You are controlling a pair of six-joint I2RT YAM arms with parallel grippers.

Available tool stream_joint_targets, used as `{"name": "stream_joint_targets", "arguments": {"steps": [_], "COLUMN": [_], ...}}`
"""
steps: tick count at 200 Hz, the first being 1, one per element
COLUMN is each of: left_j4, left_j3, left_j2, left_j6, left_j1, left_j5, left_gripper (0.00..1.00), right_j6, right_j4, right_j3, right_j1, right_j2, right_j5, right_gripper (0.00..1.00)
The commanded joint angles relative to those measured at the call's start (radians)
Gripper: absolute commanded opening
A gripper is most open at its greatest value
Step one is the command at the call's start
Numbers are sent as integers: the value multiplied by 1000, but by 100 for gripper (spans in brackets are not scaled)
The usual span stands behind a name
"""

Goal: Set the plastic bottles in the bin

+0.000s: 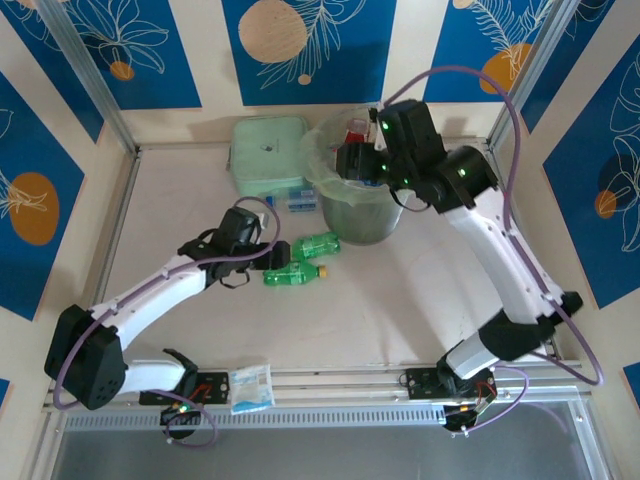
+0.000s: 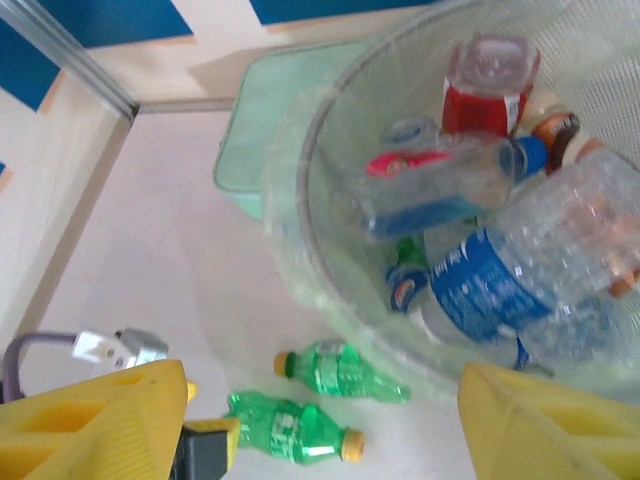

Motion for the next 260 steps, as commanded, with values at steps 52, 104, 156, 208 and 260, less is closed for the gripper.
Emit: {"name": "stream_joint_targets", "arguments": {"steps": [52, 104, 156, 208, 260], "left_j4": [51, 49, -41, -119, -176], "left_j3": [49, 91, 85, 96, 111], "left_j2": [151, 285, 253, 301, 344], "left_j6": [191, 222, 226, 227, 203], "left_j1": [-61, -80, -125, -185, -217], "left_j5": [-53, -14, -27, -57, -143], "left_gripper": [97, 97, 98, 94, 85], "right_j6": [105, 175, 179, 197, 211], "right_j4": [70, 77, 81, 81, 79], "right_j3": [-402, -607, -637, -662, -684], "right_j1": [17, 4, -1, 0, -1], "right_j2": [-327, -425, -435, -443, -459], "right_j5": [15, -19, -25, -31, -36], "right_gripper": [80, 81, 81, 81, 81]}}
